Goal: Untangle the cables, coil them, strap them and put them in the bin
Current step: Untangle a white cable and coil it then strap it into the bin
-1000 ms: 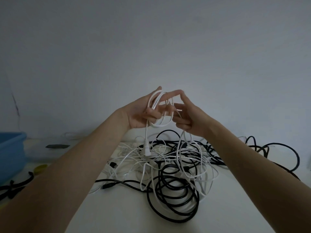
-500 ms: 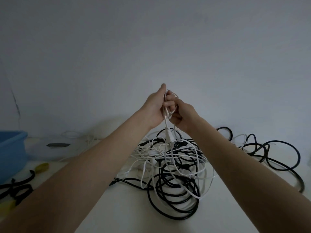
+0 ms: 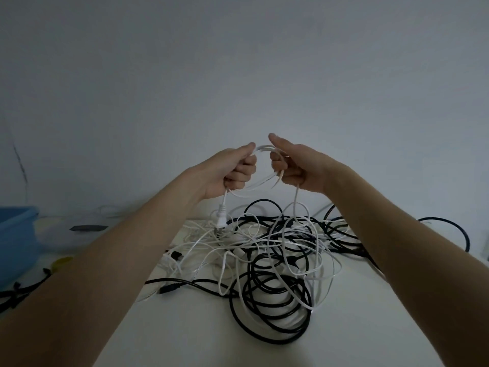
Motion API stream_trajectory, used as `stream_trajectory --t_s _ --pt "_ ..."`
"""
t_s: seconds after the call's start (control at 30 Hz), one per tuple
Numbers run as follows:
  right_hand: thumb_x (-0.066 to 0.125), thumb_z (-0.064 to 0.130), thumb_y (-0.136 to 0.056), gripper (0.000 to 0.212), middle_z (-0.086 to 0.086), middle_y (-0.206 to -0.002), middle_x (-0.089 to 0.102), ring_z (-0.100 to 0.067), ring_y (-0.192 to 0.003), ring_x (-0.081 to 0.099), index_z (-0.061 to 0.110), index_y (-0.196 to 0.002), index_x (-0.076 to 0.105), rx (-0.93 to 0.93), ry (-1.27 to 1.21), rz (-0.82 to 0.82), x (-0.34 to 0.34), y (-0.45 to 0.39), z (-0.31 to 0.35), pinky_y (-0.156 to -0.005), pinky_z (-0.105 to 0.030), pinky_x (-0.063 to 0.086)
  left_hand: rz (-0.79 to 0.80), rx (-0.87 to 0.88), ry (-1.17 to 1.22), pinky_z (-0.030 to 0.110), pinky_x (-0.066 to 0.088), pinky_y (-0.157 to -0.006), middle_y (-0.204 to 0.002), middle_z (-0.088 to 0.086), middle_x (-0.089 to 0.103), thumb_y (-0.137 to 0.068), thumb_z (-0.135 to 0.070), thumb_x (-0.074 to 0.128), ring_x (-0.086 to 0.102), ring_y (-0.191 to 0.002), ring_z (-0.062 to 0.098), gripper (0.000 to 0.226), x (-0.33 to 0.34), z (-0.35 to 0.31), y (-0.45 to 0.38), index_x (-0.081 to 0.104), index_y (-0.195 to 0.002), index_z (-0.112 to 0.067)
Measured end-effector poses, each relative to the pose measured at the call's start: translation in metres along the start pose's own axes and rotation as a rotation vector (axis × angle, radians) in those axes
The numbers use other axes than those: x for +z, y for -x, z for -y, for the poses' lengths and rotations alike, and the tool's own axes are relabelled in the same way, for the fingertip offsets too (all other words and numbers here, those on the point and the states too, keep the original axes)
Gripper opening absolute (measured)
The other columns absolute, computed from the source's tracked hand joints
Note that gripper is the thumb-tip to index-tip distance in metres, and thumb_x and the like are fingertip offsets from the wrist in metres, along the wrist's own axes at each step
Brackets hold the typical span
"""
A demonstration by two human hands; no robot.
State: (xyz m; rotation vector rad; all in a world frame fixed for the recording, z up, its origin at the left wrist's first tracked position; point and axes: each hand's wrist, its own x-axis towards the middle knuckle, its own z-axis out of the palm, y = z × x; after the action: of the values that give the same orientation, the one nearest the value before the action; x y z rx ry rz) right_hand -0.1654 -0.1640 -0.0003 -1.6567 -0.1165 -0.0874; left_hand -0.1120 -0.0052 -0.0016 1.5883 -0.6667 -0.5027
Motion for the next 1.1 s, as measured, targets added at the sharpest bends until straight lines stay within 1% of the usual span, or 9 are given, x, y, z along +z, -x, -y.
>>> stream_trajectory --t_s 0.1,0.2,0.33,0.5,0.63,0.73,0.9,1.0,1.1 --pt "0.048 0.049 -0.092 0.045 0.010 -0.046 0.024 -0.005 -0.038 0.016 0.024 -0.059 0.030 -0.015 -0.014 -0.058 0.000 -0.002 -0.001 -0.036 -0.016 0.016 0.051 -0.014 -0.044 0.014 0.015 -0.032 -0.047 -0.011 0.025 -0.101 -0.043 0.030 0.016 -0.034 0.002 0.044 0.002 -0.006 0.002 0.032 -0.063 -0.021" --pt "0.055 0.042 -0.091 0.046 0.011 -0.042 0.022 -0.006 -0.035 0.018 0.024 -0.058 0.028 -0.064 -0.197 -0.197 0.000 -0.008 -0.005 -0.033 -0.016 0.018 0.095 -0.003 0.159 0.014 0.024 -0.033 -0.045 -0.010 0.029 -0.101 -0.043 0.029 0.023 -0.032 0.002 0.046 0.010 -0.007 -0.001 0.041 -0.066 -0.016" --pt "0.060 0.040 -0.089 0.045 0.011 -0.039 0.027 -0.005 -0.035 0.022 0.023 -0.056 0.034 -0.092 -0.327 -0.343 0.001 -0.014 -0.004 -0.035 -0.016 0.022 -0.003 0.097 0.295 0.015 0.037 -0.039 -0.042 -0.011 0.028 -0.103 -0.037 0.027 0.023 -0.030 0.003 0.045 0.018 -0.001 -0.006 0.048 -0.072 -0.013" --pt "0.059 0.046 -0.086 0.043 0.008 -0.044 0.037 -0.009 -0.046 0.038 0.021 -0.058 0.038 -0.030 0.025 -0.127 0.001 -0.009 -0.001 -0.053 -0.020 0.039 -0.119 0.120 -0.026 0.016 0.014 -0.036 -0.045 -0.012 0.026 -0.103 -0.035 0.028 0.018 -0.035 0.003 0.040 0.005 -0.004 -0.002 0.037 -0.067 -0.020" --pt "0.062 0.031 -0.089 0.034 0.006 -0.041 0.030 -0.010 -0.039 0.039 0.015 -0.064 0.046 -0.039 -0.237 -0.101 0.010 -0.008 0.002 -0.058 -0.025 0.051 -0.131 0.100 -0.088 0.015 0.014 -0.037 -0.046 -0.012 0.027 -0.103 -0.036 0.028 0.018 -0.037 0.004 0.040 0.003 -0.005 0.001 0.036 -0.067 -0.021" --pt "0.059 0.029 -0.091 0.047 0.006 -0.036 0.020 -0.008 -0.027 0.021 0.017 -0.054 0.033 -0.061 -0.546 -0.277 0.021 -0.016 0.002 -0.030 -0.017 0.027 -0.073 0.100 0.048 0.015 0.015 -0.035 -0.045 -0.011 0.027 -0.104 -0.035 0.027 0.019 -0.035 0.003 0.040 0.013 -0.006 0.000 0.038 -0.068 -0.019" --pt "0.056 0.026 -0.092 0.045 0.005 -0.033 0.019 -0.009 -0.024 0.017 0.015 -0.057 0.029 -0.030 -0.721 -0.459 0.022 -0.021 0.006 -0.030 -0.012 0.017 0.062 0.119 0.303 0.015 0.039 -0.042 -0.040 -0.008 0.031 -0.104 -0.034 0.027 0.035 -0.034 0.005 0.042 0.031 0.000 0.002 0.042 -0.069 -0.017" --pt "0.053 0.027 -0.094 0.050 0.005 -0.031 0.018 -0.009 -0.023 0.015 0.016 -0.052 0.028 0.004 -0.713 -0.430 0.019 -0.022 0.007 -0.028 -0.013 0.016 0.065 0.139 0.317 0.015 0.031 -0.038 -0.039 -0.010 0.026 -0.104 -0.032 0.027 0.025 -0.031 0.004 0.041 0.031 0.000 0.001 0.041 -0.068 -0.017" --pt "0.050 0.041 -0.094 0.067 0.005 -0.034 0.016 -0.008 -0.025 0.016 0.018 -0.036 0.025 0.044 -0.659 -0.236 0.012 -0.019 0.009 -0.027 -0.017 0.014 0.021 0.150 0.368 0.016 0.015 -0.033 -0.038 -0.010 0.023 -0.103 -0.030 0.028 0.017 -0.029 0.003 0.040 0.024 -0.005 -0.001 0.038 -0.067 -0.017"
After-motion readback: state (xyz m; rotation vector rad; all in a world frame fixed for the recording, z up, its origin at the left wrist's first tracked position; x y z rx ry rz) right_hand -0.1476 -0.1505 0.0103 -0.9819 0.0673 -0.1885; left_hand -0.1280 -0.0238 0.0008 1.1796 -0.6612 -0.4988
